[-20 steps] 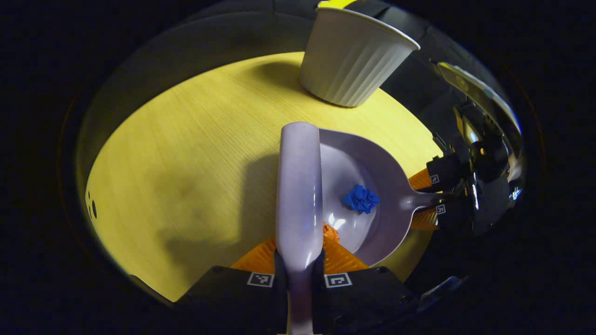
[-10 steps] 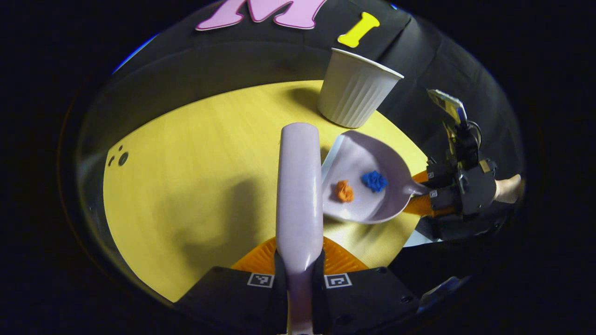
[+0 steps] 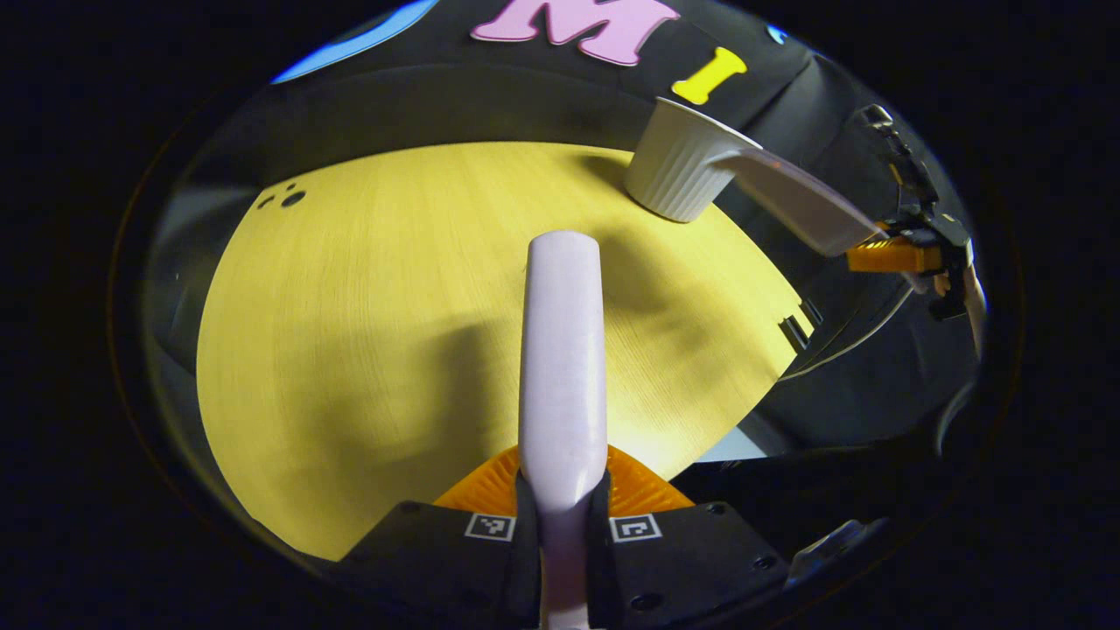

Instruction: Pick up the small broom and dustpan from the desktop, sweep the trash into the dustpan with the broom, and then empty the trash into the garbage bin.

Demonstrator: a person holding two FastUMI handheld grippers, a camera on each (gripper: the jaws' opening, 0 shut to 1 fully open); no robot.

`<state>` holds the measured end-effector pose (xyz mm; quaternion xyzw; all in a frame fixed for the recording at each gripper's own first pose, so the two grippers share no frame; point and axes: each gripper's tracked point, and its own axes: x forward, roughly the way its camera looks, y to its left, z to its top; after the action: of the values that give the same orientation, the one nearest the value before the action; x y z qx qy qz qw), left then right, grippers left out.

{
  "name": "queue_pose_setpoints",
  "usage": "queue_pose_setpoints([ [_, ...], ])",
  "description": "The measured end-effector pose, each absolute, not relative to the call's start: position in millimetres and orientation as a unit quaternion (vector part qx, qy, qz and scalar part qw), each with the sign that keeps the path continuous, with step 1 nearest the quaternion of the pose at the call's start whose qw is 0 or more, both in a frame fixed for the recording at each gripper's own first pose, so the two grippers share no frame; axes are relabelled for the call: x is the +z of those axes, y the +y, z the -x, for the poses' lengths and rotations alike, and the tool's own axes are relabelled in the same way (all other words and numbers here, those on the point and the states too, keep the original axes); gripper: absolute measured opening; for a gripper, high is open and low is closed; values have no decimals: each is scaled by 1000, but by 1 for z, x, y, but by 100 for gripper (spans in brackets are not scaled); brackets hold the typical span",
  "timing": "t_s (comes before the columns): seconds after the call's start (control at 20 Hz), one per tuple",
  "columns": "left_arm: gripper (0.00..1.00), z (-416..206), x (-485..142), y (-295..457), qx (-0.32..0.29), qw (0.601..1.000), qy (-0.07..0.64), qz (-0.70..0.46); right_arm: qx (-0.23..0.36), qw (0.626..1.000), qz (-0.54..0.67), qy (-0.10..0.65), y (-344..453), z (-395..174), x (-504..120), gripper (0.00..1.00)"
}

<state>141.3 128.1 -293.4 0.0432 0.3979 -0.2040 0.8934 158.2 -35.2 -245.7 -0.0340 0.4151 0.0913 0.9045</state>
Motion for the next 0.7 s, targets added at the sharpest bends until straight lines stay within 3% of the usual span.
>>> queue_pose_setpoints([
  [0.25, 25, -109, -296, 126, -178, 902, 394, -21, 68, 919, -11, 388, -45, -166, -223, 36],
  [0.7, 25, -117, -281, 145, -142, 914, 381, -13, -11, 929, -69, 362, -53, -180, -209, 36],
])
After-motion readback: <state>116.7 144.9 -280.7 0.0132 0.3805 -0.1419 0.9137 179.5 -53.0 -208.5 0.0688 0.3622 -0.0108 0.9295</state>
